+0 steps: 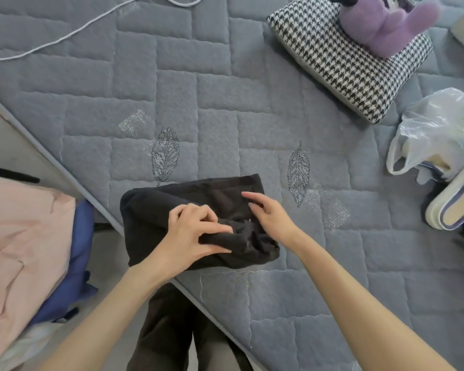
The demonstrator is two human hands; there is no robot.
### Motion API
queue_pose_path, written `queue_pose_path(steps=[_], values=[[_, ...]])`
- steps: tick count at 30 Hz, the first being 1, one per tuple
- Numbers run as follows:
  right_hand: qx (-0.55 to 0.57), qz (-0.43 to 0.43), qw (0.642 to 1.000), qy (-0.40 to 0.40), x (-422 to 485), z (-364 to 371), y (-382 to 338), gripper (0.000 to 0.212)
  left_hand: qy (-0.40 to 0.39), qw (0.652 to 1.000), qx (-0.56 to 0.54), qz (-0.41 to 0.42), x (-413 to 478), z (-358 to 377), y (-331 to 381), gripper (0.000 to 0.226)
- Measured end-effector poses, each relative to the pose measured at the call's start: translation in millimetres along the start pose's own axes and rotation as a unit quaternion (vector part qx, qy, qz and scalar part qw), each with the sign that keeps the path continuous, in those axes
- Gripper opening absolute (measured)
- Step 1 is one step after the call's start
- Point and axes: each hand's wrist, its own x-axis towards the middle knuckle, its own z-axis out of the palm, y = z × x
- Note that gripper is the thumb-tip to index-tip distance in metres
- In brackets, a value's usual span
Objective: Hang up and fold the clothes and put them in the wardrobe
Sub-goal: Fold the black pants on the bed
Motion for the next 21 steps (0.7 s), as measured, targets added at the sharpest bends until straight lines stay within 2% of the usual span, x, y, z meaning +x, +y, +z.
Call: queue_pose_path(steps=[4,7,9,11,15,18,21], values=[[0.113,0.012,0.993,0.022,-6.7,2.3,-1.9,0.049,0.011,1.000,-0.005,0.001,-9.8,4.7,-1.5,0.030],[0.157,0.064,0.985,0.010,-12.3,-2.1,3.9,0.041,0.042,0.999,-0.008,-0.010,-6.6,8.5,-1.3,0.031],[0.112,0.074,0.991,-0.010,-16.3,-3.7,10.2,0.039,0.064,0.997,-0.018,-0.031,2.2,10.7,0.4,0.033],[0.072,0.072,0.995,0.009,-18.8,-4.1,17.3,0.044,0.102,0.993,-0.019,-0.049,14.3,12.7,2.8,0.034],[0.076,0.061,0.983,0.155,-25.6,-6.4,28.3,0.044,0.167,0.982,0.005,-0.090,35.3,12.7,5.5,0.044],[0.067,0.020,0.978,0.196,-31.3,-1.5,32.0,0.042,0.123,0.983,0.061,-0.122,33.8,16.5,-2.5,0.044],[-0.121,-0.106,0.970,0.180,-33.7,10.3,31.1,0.050,0.062,0.975,0.126,-0.175,15.7,27.0,-19.7,0.049]])
